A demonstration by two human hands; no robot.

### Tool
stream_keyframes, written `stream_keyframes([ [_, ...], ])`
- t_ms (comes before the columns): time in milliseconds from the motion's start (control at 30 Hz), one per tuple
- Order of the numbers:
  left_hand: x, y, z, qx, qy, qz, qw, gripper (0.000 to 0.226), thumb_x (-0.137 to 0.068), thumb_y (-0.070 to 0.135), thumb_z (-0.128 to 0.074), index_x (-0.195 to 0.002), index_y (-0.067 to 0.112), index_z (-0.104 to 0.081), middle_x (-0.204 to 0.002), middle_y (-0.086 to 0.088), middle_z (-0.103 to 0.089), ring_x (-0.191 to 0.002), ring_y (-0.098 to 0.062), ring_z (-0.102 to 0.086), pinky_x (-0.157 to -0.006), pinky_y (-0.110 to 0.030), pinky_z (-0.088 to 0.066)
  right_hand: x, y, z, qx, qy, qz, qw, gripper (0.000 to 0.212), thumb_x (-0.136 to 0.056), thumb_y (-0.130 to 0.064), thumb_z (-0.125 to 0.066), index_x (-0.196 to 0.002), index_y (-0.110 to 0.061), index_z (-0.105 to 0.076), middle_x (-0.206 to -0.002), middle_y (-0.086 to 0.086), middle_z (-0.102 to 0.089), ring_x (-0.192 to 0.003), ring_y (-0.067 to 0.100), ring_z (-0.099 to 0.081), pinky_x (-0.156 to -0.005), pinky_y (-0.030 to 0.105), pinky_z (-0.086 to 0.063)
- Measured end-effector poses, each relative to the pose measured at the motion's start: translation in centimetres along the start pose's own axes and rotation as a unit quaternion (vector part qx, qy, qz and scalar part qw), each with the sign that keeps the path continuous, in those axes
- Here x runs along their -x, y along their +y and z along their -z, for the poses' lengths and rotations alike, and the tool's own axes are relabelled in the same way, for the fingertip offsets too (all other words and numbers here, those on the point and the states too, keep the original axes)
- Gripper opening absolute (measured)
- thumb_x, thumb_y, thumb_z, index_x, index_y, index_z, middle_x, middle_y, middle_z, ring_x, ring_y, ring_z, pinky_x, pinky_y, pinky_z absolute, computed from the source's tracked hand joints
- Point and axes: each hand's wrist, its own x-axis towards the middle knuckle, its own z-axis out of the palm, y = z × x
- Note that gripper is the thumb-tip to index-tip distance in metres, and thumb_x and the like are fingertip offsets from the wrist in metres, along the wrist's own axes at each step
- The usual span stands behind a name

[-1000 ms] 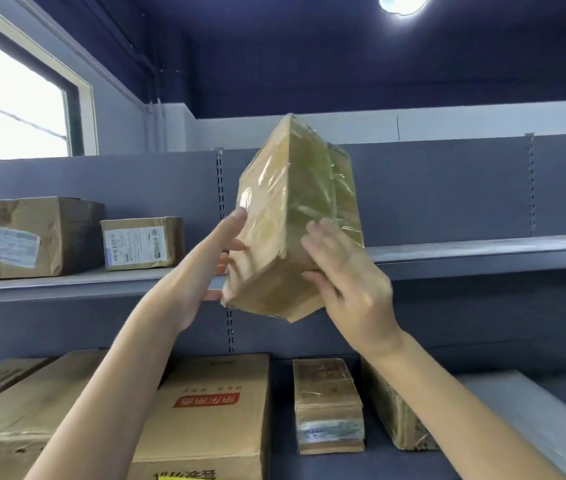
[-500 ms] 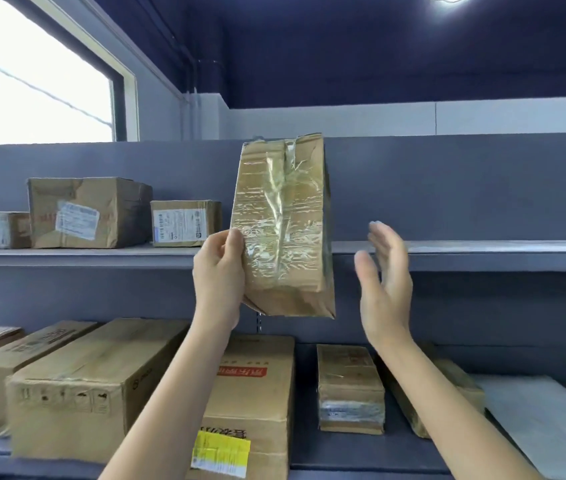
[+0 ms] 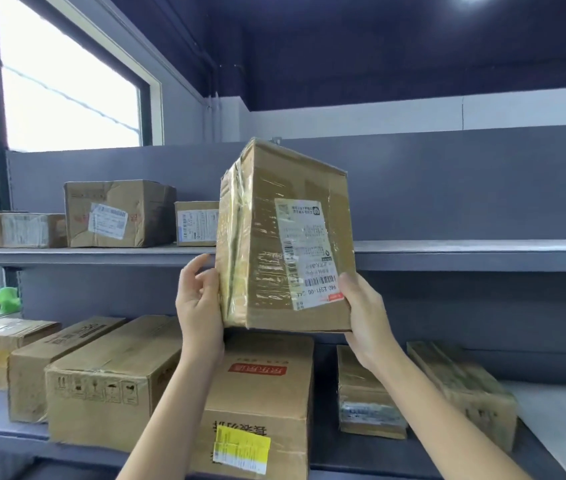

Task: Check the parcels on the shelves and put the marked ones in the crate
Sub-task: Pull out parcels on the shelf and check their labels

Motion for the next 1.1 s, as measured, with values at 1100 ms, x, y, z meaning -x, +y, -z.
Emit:
stream_keyframes([
  [1100,-3.9,7.1,-0.5,-0.138,-0.358,0.003,0.923,0.080,-0.045,0.065,-0.070,-0.120,0.050,-0.046,-0.135,0.005,-0.047,-0.120,-0.016,-0.049,-0.100,-0.048,-0.040,2.8,-7.9,7.9,0.449,-0.038,0.286,0.846,0.034,-0.084,-0.041,-0.043,-0.114,-0.033,-0.056,-0.078,-0.038,-0.064,-0.071,-0.011,-0.061,-0.061,0.003,-0.040],
])
